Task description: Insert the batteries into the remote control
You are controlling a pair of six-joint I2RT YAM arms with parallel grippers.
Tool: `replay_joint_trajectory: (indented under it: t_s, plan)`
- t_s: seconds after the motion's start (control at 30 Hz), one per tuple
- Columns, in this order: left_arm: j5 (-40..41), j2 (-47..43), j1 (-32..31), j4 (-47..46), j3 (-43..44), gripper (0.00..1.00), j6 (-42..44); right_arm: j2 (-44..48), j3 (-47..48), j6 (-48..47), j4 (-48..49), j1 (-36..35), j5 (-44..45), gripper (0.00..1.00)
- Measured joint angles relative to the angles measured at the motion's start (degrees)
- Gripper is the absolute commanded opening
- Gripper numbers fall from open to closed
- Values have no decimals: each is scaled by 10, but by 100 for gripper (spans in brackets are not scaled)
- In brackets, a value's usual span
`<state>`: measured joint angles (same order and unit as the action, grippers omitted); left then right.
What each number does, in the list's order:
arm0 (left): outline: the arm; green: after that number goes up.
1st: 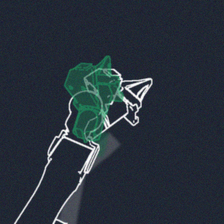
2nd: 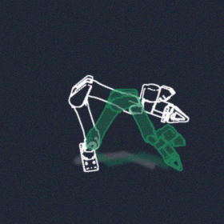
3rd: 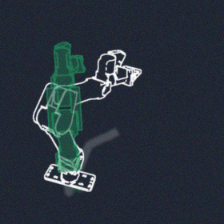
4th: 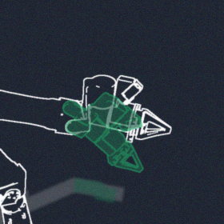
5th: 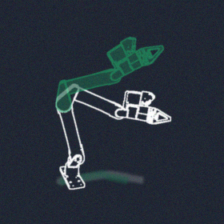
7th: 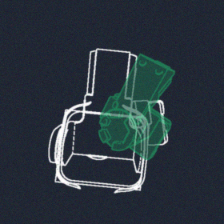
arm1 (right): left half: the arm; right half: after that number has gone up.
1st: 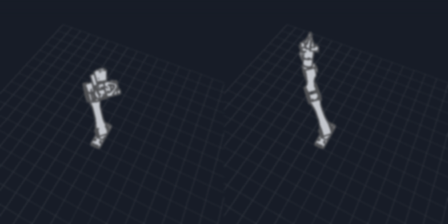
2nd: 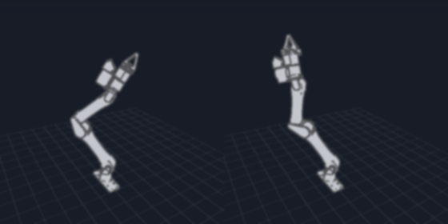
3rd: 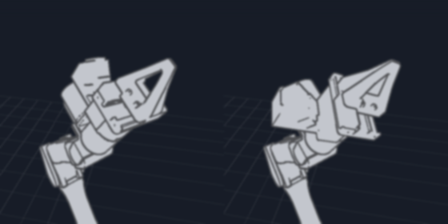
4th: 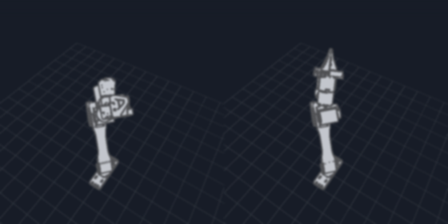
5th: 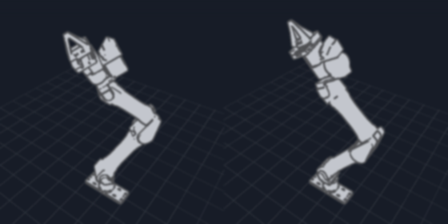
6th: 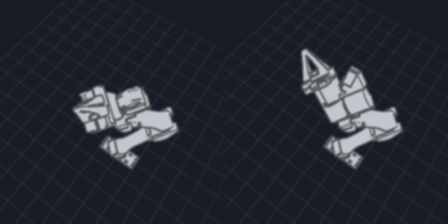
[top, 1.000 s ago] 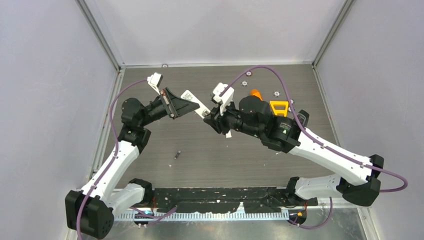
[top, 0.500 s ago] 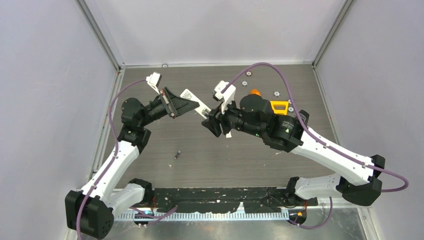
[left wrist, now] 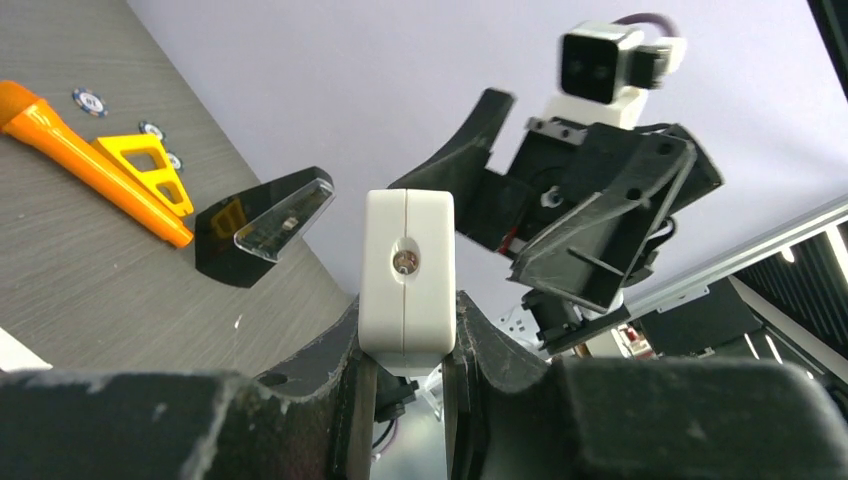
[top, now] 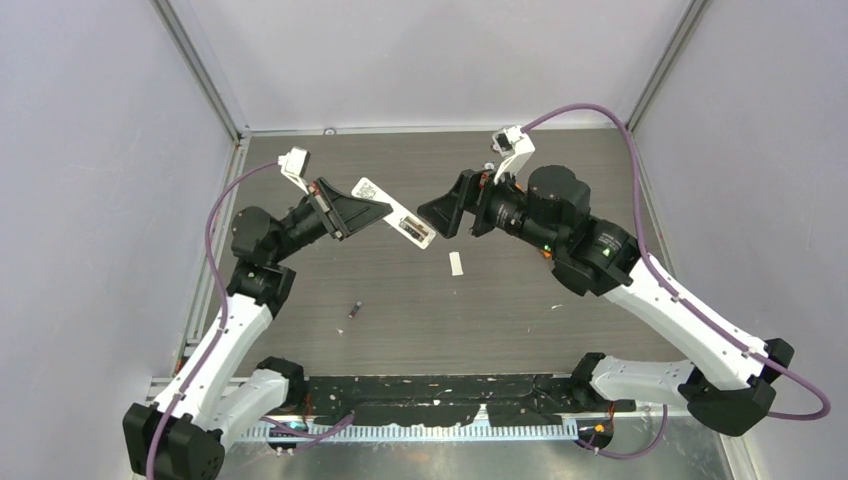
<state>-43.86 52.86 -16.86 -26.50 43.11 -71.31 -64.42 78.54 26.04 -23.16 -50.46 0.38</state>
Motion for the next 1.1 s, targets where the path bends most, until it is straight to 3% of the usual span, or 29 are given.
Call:
replay_joint_trajectory:
  t_s: [0.3,0.6,0.8,1.1]
  plan:
    - [42,-27,0,10,-2,0,0,-18,-77,193,110,17,-95,95]
    - [60,-29,0,31,-3,0,-1,-39,-94,276,177,23,-140,99]
    - [64,-30,0,35,-3,0,-1,-62,-96,307,207,31,-163,78]
    - [68,-38,0,47,-3,0,2,-76,-103,326,220,38,-189,64]
